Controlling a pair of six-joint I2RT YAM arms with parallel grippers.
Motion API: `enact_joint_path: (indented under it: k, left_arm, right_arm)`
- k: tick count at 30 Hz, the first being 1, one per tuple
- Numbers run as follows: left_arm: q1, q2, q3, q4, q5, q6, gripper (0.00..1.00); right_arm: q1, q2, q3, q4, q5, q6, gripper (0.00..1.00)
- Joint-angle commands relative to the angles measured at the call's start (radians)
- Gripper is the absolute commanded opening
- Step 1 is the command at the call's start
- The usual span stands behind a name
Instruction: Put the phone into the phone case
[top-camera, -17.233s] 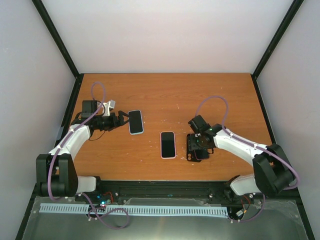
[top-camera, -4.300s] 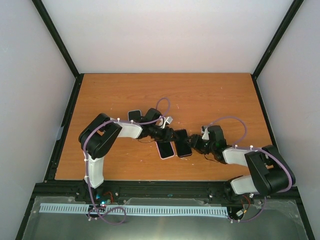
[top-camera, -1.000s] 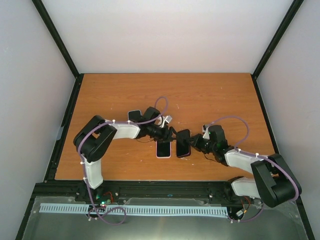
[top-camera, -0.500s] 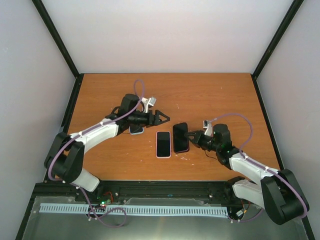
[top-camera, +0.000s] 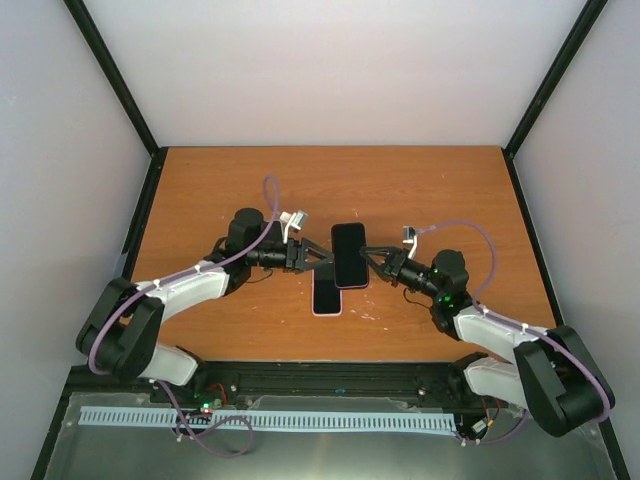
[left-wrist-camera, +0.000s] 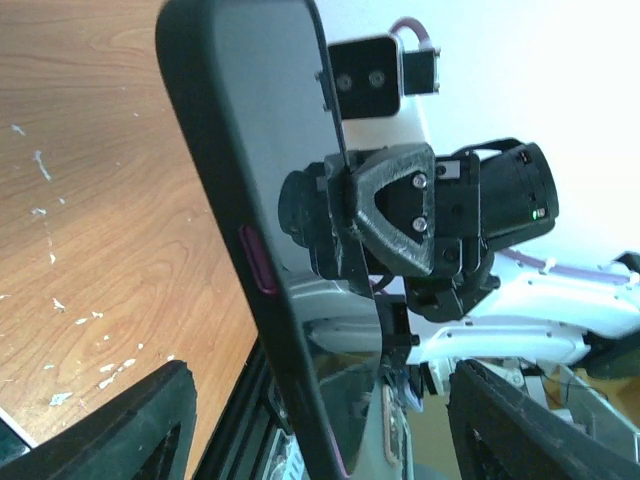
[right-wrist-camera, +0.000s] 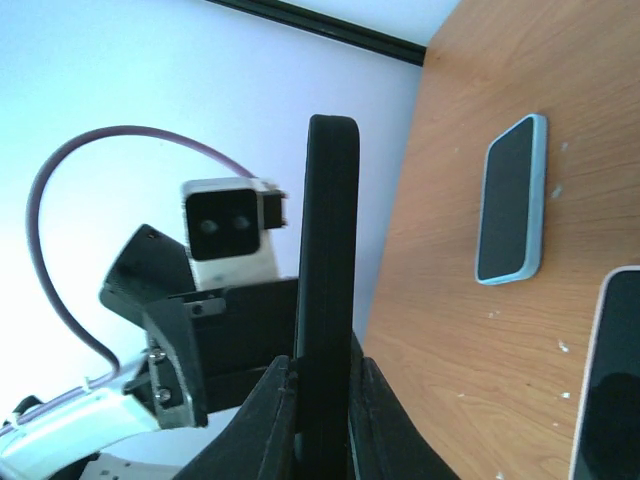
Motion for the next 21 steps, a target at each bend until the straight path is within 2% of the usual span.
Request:
enact_joint_path:
  k: [1, 6, 11, 15, 18, 21]
  left_arm:
    - [-0.005, 0.05, -0.047, 0.316, 0.099, -0.173, 0.66]
    - [-0.016, 0.085, -0.047, 0.378, 0.103, -0.207, 0.49]
    - [-0.017, 0.093, -0.042, 0.369, 0.094, -0.199, 0.23]
    - [-0.017, 0.107, -0.039, 0.371, 0.091, -0.195, 0.12]
    - [-0.016, 0.118, -0.024, 0.371, 0.091, -0.187, 0.05]
    - [-0.017, 0.125, -0.006, 0.353, 0.089, -0.17, 0.03]
  right_arm:
    - [0.032, 0.044, 0.024, 0.244, -0.012, 0.094, 0.03]
    - [0.056, 0.092, 0.044, 0.272, -0.009, 0.115, 0.03]
    - [0.061, 0.114, 0.028, 0.294, -0.014, 0.125, 0.07]
    - [0.061, 0.1, 0.001, 0.274, -0.025, 0.115, 0.19]
    - [0.061, 0.067, -0.014, 0.202, -0.041, 0.089, 0.34]
    - [0.061, 0.019, -0.038, 0.124, -0.064, 0.054, 0.52]
